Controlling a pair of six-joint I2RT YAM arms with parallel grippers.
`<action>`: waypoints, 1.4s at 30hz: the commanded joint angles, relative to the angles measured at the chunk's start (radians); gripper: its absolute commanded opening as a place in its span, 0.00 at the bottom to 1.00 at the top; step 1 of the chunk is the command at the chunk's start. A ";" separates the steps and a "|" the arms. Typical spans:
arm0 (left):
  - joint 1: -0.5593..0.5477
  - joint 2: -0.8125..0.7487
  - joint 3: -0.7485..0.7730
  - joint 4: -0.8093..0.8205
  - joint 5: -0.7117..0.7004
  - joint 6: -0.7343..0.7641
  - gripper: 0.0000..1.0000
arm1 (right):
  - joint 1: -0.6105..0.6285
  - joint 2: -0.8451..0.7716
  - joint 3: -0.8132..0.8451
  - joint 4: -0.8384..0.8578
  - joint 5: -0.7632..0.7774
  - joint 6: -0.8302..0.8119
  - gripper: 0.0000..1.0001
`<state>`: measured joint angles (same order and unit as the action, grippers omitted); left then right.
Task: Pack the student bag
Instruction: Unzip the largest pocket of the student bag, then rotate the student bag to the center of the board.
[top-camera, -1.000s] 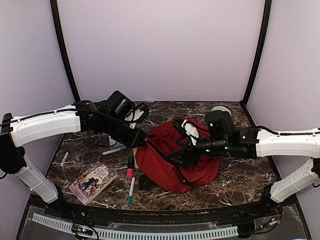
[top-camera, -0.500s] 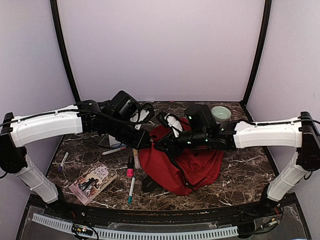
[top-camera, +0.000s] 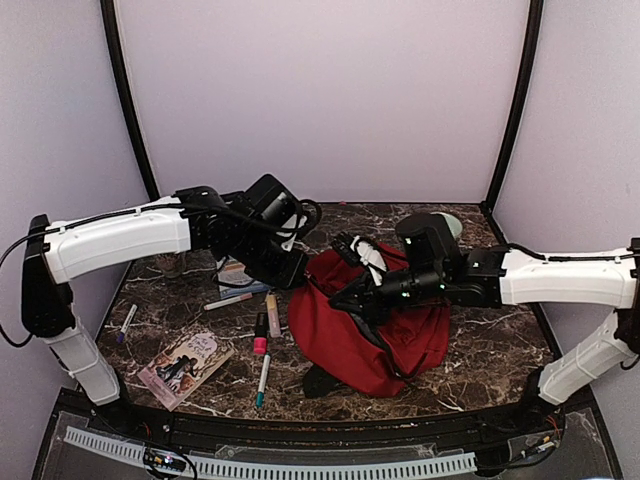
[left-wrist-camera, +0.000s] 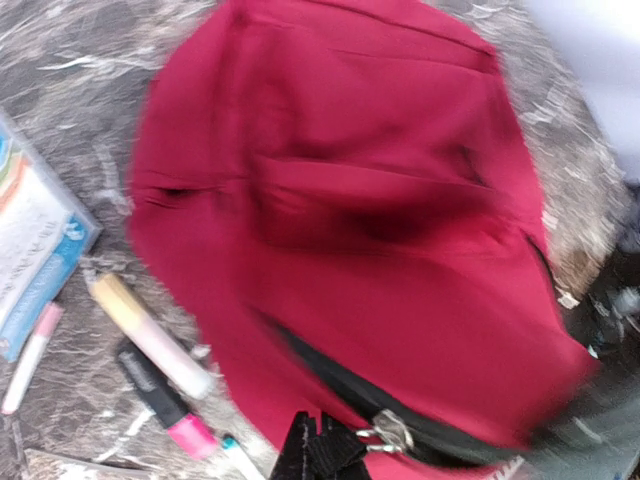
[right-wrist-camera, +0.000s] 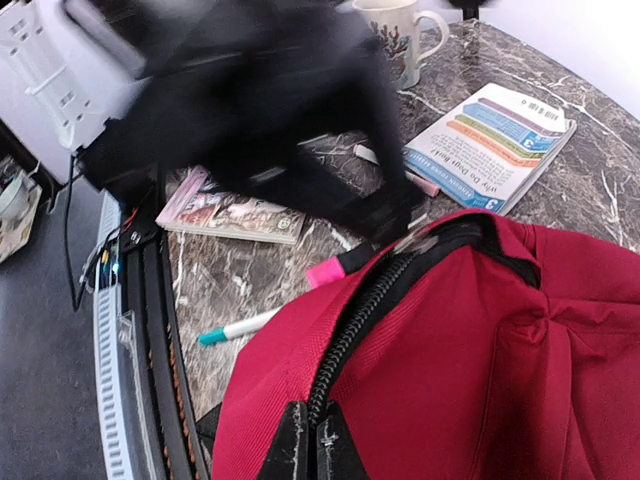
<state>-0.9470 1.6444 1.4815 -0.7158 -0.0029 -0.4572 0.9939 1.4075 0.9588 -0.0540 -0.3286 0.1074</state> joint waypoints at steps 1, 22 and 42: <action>0.055 0.119 0.135 -0.183 -0.178 -0.051 0.00 | 0.006 -0.105 -0.043 -0.114 -0.071 -0.080 0.00; 0.050 0.070 0.090 0.002 -0.045 0.087 0.00 | 0.006 -0.052 0.002 -0.102 0.004 -0.064 0.20; 0.074 0.069 0.076 0.039 -0.082 0.122 0.00 | 0.006 -0.139 -0.095 -0.131 0.105 0.036 0.53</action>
<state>-0.8974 1.7611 1.5417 -0.7059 -0.0578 -0.3706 0.9951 1.3197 0.8997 -0.1993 -0.2825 0.1036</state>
